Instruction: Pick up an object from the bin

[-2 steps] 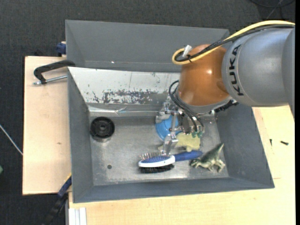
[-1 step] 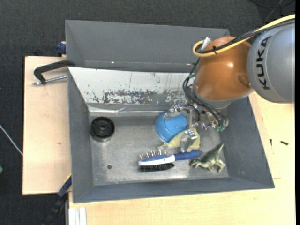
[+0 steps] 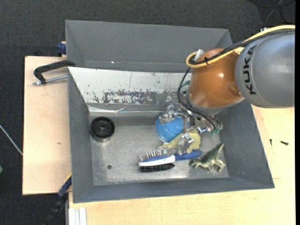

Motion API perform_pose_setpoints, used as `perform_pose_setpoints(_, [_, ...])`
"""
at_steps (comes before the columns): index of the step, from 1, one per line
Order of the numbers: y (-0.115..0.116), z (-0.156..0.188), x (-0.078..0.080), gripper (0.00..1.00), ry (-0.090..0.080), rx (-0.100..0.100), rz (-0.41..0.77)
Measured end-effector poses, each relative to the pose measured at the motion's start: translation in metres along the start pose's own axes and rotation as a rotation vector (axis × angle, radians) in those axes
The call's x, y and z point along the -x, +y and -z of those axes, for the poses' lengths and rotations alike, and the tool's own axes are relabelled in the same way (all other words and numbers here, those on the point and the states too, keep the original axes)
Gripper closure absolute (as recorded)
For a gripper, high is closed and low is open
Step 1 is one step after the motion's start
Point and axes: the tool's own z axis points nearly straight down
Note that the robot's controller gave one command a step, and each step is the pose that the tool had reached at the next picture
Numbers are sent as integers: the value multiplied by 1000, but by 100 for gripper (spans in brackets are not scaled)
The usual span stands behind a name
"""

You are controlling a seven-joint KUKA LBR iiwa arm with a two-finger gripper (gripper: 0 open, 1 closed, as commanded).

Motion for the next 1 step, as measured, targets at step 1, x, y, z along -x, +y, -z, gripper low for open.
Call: perform_pose_setpoints(1, [1,-8,-5,100,16,6,-2])
